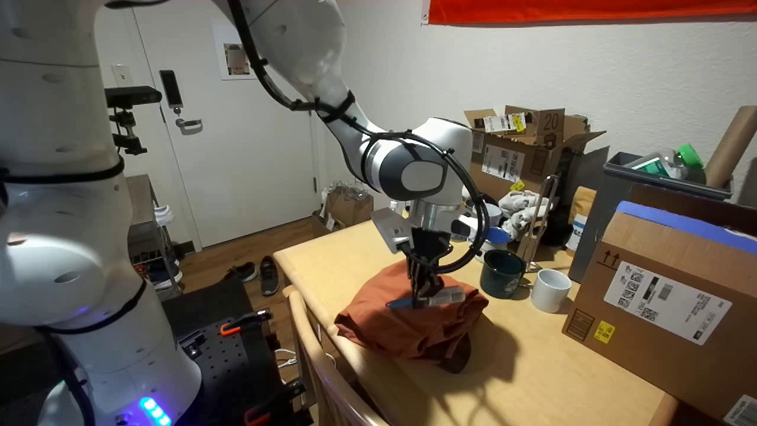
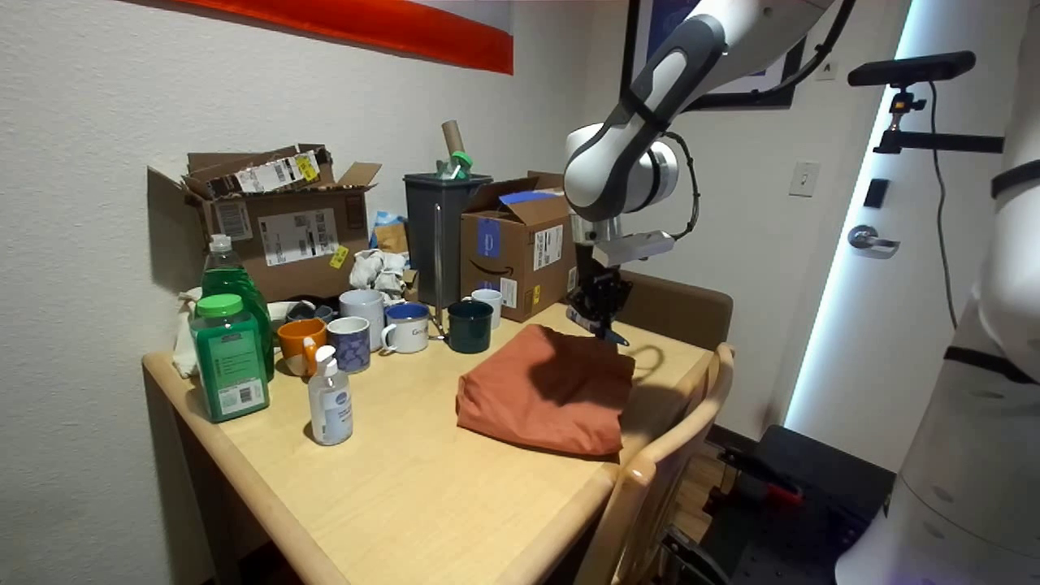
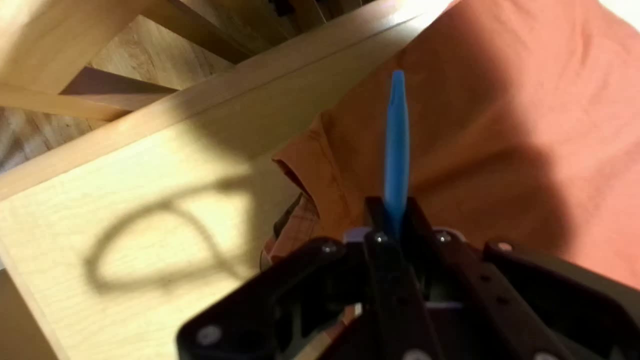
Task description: Take the object and roll it on the cloth on the table
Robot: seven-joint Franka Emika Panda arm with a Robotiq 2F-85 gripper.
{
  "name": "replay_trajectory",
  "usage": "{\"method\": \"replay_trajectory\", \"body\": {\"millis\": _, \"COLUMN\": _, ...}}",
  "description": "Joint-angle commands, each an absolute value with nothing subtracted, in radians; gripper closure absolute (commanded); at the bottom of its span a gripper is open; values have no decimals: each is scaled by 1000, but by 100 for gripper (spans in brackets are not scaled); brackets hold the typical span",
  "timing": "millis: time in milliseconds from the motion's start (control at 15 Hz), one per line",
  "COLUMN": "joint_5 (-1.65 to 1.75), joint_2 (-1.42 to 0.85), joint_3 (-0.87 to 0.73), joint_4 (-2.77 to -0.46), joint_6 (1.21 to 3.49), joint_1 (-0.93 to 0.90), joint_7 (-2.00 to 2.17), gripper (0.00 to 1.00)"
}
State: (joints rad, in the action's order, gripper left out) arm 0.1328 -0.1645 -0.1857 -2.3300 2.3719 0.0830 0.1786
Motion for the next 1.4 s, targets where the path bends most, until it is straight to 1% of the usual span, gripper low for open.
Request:
{"method": "replay_trajectory", "body": {"millis": 0, "joint_5": 75, "joint_2": -253, "joint_3": -163, "joint_4": -2220, "joint_6": 2347, "joint_1": 102, "joint_7": 145, "gripper": 97}}
{"method": "replay_trajectory", "body": {"millis": 667, "joint_5": -9, "joint_2": -514, "joint_3": -140, "joint_4": -1987, "joint_6": 2278, "joint_1": 127, "joint_7": 118, "gripper": 97}}
{"method": "replay_trajectory", "body": {"millis": 933, "joint_5": -8, "joint_2": -559, "joint_3": -135, "joint_4": -1939, "joint_6": 2250, "joint_1": 127, "joint_7": 113, "gripper": 97}}
{"method": "replay_trajectory", "body": {"millis": 1333, "joint_5": 41, "joint_2": -566, "joint_3": -110, "joint_4": -1944, "joint_6": 2243, "joint_1": 61, "joint_7": 138, "gripper": 97}}
